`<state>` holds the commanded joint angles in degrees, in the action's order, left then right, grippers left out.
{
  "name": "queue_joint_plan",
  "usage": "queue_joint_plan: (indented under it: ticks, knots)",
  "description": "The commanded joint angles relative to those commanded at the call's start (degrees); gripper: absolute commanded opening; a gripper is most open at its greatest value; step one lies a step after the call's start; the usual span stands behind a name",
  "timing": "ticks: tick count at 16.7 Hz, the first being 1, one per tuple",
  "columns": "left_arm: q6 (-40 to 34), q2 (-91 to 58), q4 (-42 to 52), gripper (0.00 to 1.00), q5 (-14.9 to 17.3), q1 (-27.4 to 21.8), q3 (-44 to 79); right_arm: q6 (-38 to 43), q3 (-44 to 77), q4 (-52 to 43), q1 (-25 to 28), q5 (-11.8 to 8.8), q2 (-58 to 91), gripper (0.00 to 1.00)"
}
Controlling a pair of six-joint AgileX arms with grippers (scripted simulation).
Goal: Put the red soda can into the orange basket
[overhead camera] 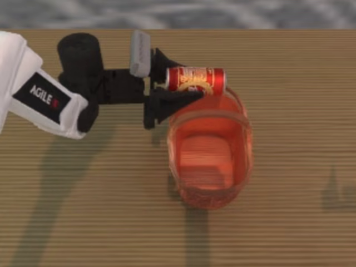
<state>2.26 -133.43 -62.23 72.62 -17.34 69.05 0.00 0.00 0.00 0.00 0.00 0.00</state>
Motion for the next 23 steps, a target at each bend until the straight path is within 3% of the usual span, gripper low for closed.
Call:
queue_joint_plan:
  ticks: [5,6,17,20,23]
  knots:
    - [0.0,0.0,0.0,0.98,0.0,0.0,0.0,0.0,0.0,0.0,0.0,0.0,0.0,1.0]
    - [0.0,0.0,0.0,1.0,0.0,0.0,0.0,0.0,0.0,0.0,0.0,0.0,0.0,1.0]
    - [-0.23,1.7,0.81,1.0,-0.98,0.01,-0.71,-0.97,1.63,-1.42,0.76,-0.12,1.65,1.0]
    - [-1.09,8.41,4.13,1.0,-4.91,1.04,-3.93,-4.59,8.16,-6.79,3.36,-0.3,8.22,1.0]
    - [-2.25,19.31,9.82,1.0,-11.4,2.86,-9.6,-10.23,19.57,-15.26,7.1,-0.32,19.75,1.0]
